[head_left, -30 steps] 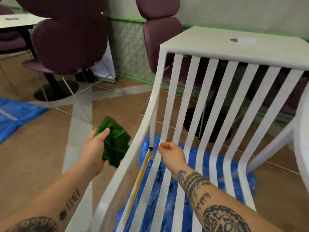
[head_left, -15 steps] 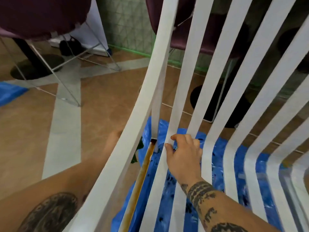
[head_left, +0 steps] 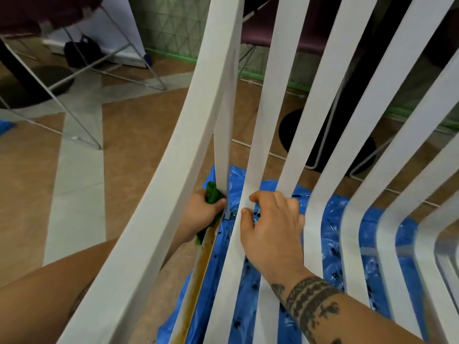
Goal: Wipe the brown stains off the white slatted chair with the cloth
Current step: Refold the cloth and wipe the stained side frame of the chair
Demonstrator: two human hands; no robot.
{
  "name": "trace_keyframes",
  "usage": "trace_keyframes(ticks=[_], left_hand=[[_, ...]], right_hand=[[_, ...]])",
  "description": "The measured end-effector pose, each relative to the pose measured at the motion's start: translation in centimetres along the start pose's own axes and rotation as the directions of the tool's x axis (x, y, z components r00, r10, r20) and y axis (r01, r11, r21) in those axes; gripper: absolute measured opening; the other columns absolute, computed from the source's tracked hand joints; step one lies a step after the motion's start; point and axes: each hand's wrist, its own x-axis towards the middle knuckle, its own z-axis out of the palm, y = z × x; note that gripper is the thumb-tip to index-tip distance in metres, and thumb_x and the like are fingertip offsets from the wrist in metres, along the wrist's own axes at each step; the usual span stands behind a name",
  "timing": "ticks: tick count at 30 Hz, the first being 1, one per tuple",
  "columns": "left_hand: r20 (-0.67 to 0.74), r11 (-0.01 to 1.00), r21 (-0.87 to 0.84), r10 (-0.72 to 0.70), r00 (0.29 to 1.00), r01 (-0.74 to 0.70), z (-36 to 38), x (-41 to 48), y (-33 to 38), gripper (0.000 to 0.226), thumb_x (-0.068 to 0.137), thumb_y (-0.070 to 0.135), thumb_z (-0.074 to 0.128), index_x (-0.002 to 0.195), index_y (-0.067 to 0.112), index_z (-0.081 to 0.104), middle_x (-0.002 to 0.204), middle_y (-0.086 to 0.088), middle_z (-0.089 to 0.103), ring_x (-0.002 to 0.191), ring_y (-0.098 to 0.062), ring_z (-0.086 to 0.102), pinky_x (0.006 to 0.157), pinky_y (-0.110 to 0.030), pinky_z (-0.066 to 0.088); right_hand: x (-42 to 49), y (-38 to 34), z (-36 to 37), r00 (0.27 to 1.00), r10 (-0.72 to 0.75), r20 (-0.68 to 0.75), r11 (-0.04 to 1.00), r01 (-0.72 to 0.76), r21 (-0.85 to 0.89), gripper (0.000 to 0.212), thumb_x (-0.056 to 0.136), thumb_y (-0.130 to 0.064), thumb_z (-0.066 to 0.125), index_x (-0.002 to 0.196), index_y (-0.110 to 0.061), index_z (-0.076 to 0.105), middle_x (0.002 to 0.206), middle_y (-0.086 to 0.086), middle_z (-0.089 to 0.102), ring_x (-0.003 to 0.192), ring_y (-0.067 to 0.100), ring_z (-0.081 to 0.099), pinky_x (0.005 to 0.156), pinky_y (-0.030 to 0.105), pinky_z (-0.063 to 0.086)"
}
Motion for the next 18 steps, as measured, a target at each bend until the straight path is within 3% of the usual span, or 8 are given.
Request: trace_keyframes(ticks=[4, 9, 13, 16, 18], left_hand=[[-0.011, 0.999, -0.017, 0.029, 1.0, -0.029, 0.3, -0.1, 0.1, 0.017, 0.094, 0.031, 0.071, 0.098, 0.015, 0.067, 0.09, -0.014, 0.073, 0.075, -0.024, 0.068, 0.073, -0.041, 0.059], [0.058, 0.997, -0.083, 0.009, 0.998, -0.004, -0.8, -0.5, -0.6, 0.029, 0.097, 0.034, 0.067, 0.108, 0.008, 0.073, 0.104, -0.016, 0.073, 0.092, -0.024, 0.071, 0.083, -0.036, 0.059], [0.004, 0.997, -0.075, -0.015, 1.0, 0.015, 0.3, 0.1, 0.2, 0.035, 0.088, 0.026, 0.079, 0.109, -0.001, 0.07, 0.099, -0.016, 0.074, 0.082, -0.021, 0.07, 0.074, -0.031, 0.058], [-0.051, 0.999, -0.051, -0.008, 0.999, 0.006, 1.0, 0.3, 0.7, 0.044, 0.084, 0.027, 0.083, 0.116, 0.003, 0.066, 0.093, -0.004, 0.07, 0.078, -0.015, 0.065, 0.068, -0.025, 0.052], [-0.076, 0.999, -0.035, 0.007, 0.997, -0.009, 1.1, 0.5, 0.9, 0.049, 0.084, 0.027, 0.083, 0.12, 0.003, 0.061, 0.099, -0.004, 0.065, 0.087, -0.017, 0.062, 0.073, -0.024, 0.045]], right_hand=[[0.0, 0.0, -0.1, 1.0, -0.008, 0.005, 1.0, 0.008, -0.017, 0.022, 0.095, -0.041, 0.052, 0.116, -0.034, 0.054, 0.112, -0.015, 0.053, 0.111, 0.013, 0.037, 0.093, 0.037, 0.034], [0.1, 0.1, 0.1, 1.0, 0.001, 0.007, 1.0, -0.001, -0.014, 0.022, 0.095, -0.041, 0.052, 0.116, -0.034, 0.055, 0.112, -0.016, 0.054, 0.111, 0.012, 0.036, 0.094, 0.036, 0.032], [-0.1, 0.1, 0.0, 1.0, -0.009, 0.012, 0.999, 0.009, -0.03, 0.021, 0.096, -0.041, 0.049, 0.115, -0.035, 0.054, 0.11, -0.017, 0.053, 0.11, 0.011, 0.036, 0.093, 0.035, 0.033], [-0.1, 0.0, -0.1, 1.0, -0.015, 0.014, 0.999, 0.015, -0.033, 0.02, 0.096, -0.042, 0.049, 0.114, -0.035, 0.054, 0.109, -0.018, 0.053, 0.11, 0.011, 0.037, 0.094, 0.035, 0.033], [-0.1, 0.0, 0.0, 1.0, -0.019, 0.004, 0.999, 0.019, -0.031, 0.019, 0.096, -0.042, 0.05, 0.113, -0.035, 0.054, 0.108, -0.018, 0.053, 0.109, 0.01, 0.037, 0.094, 0.034, 0.032]])
